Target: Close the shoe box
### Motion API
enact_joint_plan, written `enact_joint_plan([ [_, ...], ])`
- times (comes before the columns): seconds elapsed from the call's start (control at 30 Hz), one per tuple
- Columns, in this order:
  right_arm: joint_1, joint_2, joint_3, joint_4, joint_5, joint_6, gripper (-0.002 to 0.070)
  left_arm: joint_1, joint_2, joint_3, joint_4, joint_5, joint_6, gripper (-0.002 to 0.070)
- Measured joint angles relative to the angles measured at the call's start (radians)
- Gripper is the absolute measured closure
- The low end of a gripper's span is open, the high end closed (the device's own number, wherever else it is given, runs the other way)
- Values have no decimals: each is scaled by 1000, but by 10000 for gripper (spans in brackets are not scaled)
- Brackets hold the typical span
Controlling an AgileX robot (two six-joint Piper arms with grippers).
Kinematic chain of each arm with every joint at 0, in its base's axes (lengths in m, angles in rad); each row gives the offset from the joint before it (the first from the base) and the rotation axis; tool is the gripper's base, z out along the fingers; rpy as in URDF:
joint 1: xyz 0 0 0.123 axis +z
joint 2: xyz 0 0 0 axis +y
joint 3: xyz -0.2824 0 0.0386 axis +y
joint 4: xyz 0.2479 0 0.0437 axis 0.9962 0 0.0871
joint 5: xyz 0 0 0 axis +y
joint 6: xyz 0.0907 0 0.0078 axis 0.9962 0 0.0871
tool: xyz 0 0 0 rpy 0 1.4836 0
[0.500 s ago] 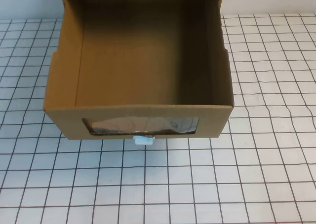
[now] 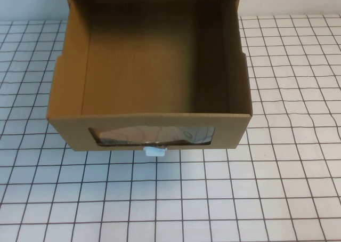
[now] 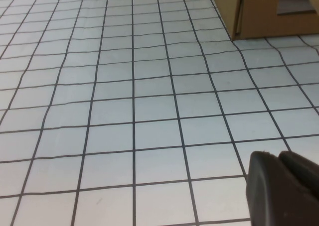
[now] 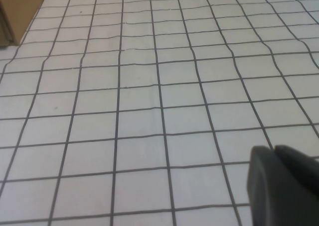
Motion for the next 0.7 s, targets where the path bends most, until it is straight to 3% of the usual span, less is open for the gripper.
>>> enact_joint_plan([
  [0.4, 0, 0, 0, 0, -4, 0, 689, 0, 0, 0, -2, -1, 0, 677],
  [0.7, 0, 0, 0, -8, -124, 0, 689, 0, 0, 0, 0, -34, 4, 677],
])
